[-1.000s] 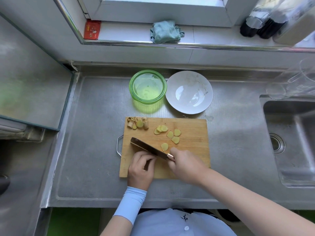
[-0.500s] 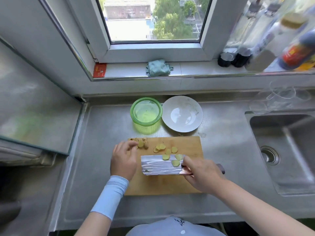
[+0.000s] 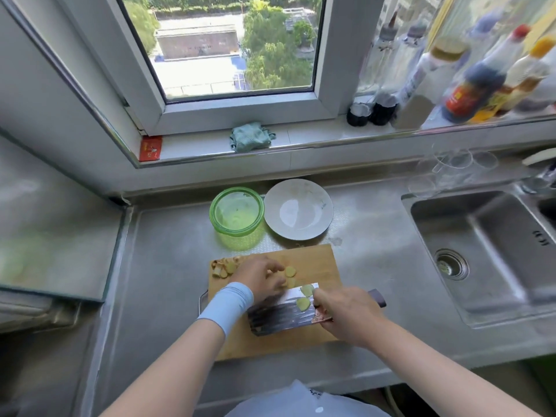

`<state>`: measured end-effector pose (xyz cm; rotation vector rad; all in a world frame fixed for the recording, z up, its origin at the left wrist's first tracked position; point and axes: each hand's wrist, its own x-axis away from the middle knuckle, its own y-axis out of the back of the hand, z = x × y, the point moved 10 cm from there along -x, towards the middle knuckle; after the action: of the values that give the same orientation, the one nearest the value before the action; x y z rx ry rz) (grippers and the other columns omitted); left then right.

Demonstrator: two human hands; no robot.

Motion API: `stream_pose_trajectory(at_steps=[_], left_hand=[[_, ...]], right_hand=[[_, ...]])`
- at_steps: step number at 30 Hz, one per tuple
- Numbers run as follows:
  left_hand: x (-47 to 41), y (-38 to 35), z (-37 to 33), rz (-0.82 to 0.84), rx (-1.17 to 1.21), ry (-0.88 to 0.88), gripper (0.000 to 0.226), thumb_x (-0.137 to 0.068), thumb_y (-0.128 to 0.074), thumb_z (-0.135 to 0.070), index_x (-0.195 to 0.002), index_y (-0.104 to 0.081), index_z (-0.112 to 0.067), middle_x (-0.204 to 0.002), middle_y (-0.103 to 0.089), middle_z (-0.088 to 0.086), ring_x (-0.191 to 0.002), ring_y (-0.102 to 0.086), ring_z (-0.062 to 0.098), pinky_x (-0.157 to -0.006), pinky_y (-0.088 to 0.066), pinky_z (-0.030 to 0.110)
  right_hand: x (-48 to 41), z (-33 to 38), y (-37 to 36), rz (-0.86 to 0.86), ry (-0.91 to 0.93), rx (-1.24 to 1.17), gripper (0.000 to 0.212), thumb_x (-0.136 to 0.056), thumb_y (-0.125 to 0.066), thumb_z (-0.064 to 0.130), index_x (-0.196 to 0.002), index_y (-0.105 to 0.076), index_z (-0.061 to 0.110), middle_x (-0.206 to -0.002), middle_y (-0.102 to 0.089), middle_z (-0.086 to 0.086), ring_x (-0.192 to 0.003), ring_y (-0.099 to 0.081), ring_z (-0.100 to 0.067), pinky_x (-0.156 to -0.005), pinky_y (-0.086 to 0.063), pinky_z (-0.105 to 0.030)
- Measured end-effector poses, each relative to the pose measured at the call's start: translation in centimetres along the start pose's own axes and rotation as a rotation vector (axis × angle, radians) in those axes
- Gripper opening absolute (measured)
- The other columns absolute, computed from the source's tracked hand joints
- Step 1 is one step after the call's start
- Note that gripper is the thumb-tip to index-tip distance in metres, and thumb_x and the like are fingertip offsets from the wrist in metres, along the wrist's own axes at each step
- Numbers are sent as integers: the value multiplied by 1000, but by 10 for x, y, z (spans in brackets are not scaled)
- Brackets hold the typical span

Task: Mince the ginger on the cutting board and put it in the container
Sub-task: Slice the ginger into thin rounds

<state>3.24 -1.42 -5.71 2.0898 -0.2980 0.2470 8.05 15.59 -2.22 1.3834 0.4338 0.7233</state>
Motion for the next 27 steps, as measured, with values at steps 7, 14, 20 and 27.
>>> stream_pose_trajectory(at_steps=[7, 14, 20, 27], left_hand=[[0, -23, -46, 58, 28, -175, 35, -82, -70, -54, -112, -69, -36, -107, -59, -12, -110, -46, 11, -96, -38, 31], [-8, -18, -38, 101, -42, -137, 57, -71, -60, -77, -113, -67, -39, -104, -57, -20, -105, -48, 6, -93, -42, 28], [-15, -8, -39, 18, -53, -82, 39, -83, -60, -65, -110, -68, -38, -104, -63, -19, -102, -56, 7, -87, -47, 28], [-13, -4, -24, 38, -43, 1, 29, -85, -66, -52, -110, -67, -37, -103, -62, -17, -99, -56, 10, -88, -48, 30]], right_hand=[[-2, -4, 7, 7, -50, 6, 32, -74, -70, 37, -96, -49, 27, -75, -65, 5, -65, -62, -25, -52, -25, -29], [5, -7, 17, 87, -73, -66, 27, -89, -55, 34, -114, -52, 24, -104, -67, 3, -93, -61, -28, -64, -29, -34], [-2, 2, 26, 30, 13, -35, 29, -79, -63, 33, -105, -50, 29, -83, -67, 5, -75, -64, -25, -55, -29, -30], [-2, 2, 30, 81, -14, -58, 25, -88, -54, 34, -111, -51, 25, -98, -67, 2, -88, -61, -28, -61, -32, -33]])
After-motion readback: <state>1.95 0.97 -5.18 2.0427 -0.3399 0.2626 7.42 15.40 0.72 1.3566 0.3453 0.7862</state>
